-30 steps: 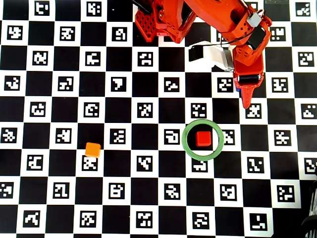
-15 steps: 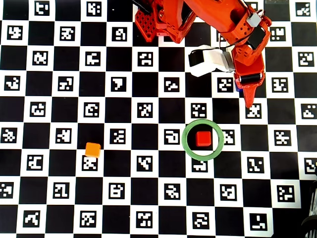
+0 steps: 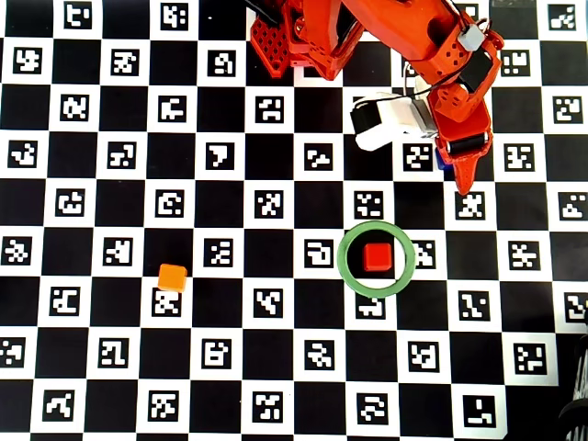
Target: Grab the red cube then put it in the green circle then put the blue cube on top and finally the orange cube on top
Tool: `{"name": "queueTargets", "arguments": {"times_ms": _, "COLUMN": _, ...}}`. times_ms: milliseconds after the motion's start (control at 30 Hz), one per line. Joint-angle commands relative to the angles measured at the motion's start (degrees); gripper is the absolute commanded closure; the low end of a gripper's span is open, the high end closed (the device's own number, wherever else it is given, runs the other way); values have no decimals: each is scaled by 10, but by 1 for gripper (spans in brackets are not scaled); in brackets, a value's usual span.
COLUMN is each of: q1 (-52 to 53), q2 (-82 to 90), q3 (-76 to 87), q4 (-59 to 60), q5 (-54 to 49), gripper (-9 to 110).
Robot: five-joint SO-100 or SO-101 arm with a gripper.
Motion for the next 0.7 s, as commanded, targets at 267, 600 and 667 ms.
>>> {"name": "queueTargets", "arguments": {"times_ms": 267, "q1": 9, "q2": -3, "q3": -62, "q4": 14, "q5": -4, "gripper": 73}}
{"name": "queueTargets", "arguments": {"times_ms": 600, "q1": 10, "q2": -5, "q3": -73, "q4": 16, "q5": -11, "gripper": 85}}
{"name": "queueTargets", "arguments": {"times_ms": 667, "q1": 10, "q2": -6, "q3": -73, "q4": 12, "q5": -12, "gripper": 87}}
